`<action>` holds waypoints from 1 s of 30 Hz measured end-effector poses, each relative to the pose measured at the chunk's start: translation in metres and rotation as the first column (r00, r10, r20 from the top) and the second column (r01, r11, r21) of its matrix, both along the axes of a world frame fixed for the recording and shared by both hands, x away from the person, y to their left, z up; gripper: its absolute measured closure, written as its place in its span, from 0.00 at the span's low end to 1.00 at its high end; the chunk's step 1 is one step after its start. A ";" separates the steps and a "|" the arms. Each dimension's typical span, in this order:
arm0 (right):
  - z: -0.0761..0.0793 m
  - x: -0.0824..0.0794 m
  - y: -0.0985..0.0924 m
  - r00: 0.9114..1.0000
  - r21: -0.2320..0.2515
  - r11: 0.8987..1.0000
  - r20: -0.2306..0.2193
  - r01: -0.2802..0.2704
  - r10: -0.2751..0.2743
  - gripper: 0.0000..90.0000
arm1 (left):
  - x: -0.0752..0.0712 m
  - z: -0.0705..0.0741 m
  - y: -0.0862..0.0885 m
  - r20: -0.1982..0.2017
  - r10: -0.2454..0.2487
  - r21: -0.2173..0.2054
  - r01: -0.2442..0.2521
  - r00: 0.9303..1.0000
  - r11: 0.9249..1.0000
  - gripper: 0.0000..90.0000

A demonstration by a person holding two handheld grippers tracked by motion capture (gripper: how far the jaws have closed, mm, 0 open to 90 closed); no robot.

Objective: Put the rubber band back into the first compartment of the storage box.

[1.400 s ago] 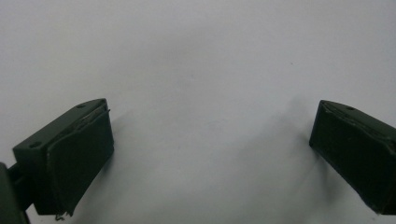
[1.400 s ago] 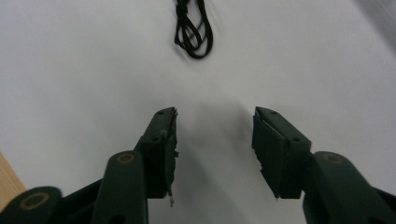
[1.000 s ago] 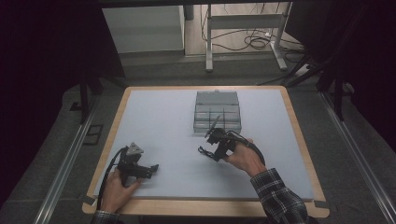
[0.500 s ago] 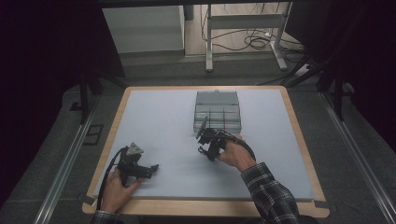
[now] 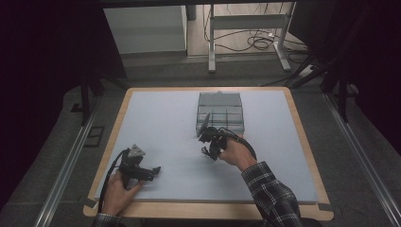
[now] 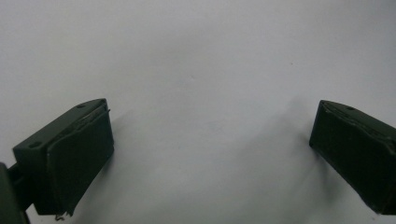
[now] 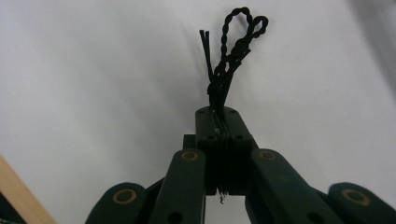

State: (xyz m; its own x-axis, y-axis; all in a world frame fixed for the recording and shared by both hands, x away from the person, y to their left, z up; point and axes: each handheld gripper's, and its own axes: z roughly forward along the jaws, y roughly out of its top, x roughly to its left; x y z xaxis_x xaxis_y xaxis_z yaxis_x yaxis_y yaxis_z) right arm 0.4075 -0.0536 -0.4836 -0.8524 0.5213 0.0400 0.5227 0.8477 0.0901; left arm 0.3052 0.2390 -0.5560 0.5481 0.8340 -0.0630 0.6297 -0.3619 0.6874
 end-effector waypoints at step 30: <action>0.051 0.022 -0.004 0.993 0.081 0.990 0.022 0.114 -0.116 0.96 | 0.000 0.000 0.000 0.004 0.002 -0.003 -0.002 1.000 1.000 0.00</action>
